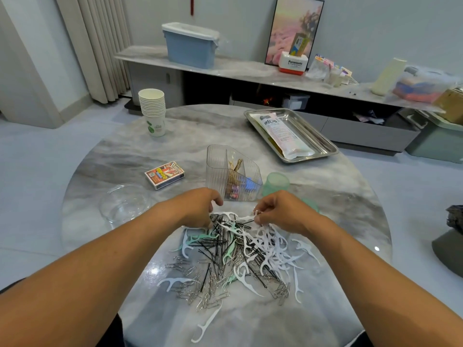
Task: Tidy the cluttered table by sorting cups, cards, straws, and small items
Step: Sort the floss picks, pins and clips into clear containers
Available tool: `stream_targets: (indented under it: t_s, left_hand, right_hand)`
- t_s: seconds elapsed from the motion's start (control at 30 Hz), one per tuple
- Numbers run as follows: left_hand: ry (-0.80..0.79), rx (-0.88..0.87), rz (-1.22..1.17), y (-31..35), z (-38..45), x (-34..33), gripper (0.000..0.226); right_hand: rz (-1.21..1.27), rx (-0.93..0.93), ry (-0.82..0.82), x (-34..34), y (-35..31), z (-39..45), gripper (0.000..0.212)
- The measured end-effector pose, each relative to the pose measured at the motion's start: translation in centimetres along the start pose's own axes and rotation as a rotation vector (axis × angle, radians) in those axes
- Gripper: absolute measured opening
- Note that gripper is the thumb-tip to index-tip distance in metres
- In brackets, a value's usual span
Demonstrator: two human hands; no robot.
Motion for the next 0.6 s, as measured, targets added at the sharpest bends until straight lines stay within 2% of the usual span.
stream_targets:
  t_s: [0.2,0.3,0.4,0.47,0.6]
  left_hand:
    - [0.230,0.049,0.155,-0.3,-1.1,4.5,0.040]
    - [0.300,0.115,0.291,-1.0,-2.2,6.2,0.043]
    - [0.312,0.216,0.496,-2.3,-3.7,7.1,0.057]
    - [0.289,0.314,0.576,-3.7,-4.8,7.7,0.077]
    - [0.217,0.516,0.456,-7.3,-6.8,7.9,0.107]
  right_hand:
    - [0.015,-0.023,0.020,0.0,0.6,0.4,0.005]
    - [-0.014,-0.040,0.015,-0.4,0.9,0.5,0.007]
    - [-0.056,-0.046,-0.005,-1.0,0.9,0.2,0.007]
    - [-0.085,-0.038,0.001,-1.3,0.7,0.0,0.009]
    - [-0.123,-0.032,0.014,-1.5,0.0,-0.5,0.014]
Point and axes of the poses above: each hand's wrist, its own z-axis towards the middle knuckle, its own x-axis out of the back of the hand, y = z × x, the point moved 8 cm from there along z, towards the middle knuckle, and after that the axes turned 6 degrees about -x, right-handed, at the moved point
